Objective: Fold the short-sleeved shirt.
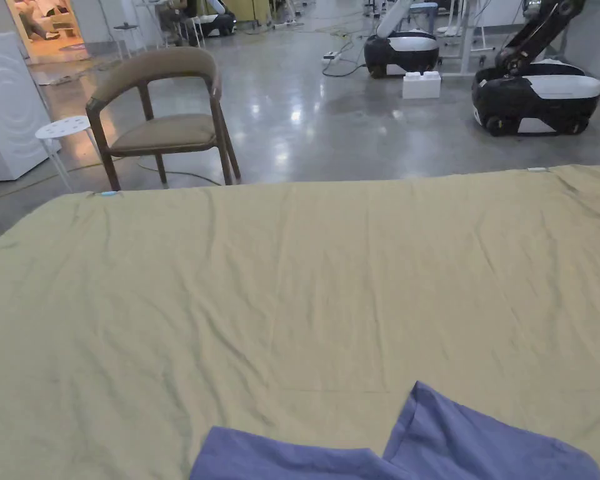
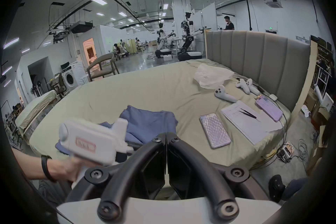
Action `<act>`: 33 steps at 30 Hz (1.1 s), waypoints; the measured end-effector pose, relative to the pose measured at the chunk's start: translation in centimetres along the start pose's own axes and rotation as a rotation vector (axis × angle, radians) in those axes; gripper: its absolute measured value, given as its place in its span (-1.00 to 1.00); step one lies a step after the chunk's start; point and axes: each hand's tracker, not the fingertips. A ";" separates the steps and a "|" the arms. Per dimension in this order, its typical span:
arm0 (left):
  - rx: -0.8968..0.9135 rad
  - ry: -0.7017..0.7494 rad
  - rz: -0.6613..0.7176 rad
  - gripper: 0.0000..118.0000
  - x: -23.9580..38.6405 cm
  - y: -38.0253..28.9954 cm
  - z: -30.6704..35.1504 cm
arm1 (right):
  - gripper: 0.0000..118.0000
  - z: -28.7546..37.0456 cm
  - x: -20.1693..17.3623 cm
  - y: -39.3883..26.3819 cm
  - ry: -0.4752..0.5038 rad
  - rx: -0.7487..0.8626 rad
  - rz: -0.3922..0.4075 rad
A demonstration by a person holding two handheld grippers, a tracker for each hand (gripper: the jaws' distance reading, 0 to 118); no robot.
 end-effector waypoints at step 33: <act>0.822 1.113 -0.186 -1.00 9.7 -11.0 40.7 | -1.00 -0.5 -8.7 6.6 0.173 0.275 0.169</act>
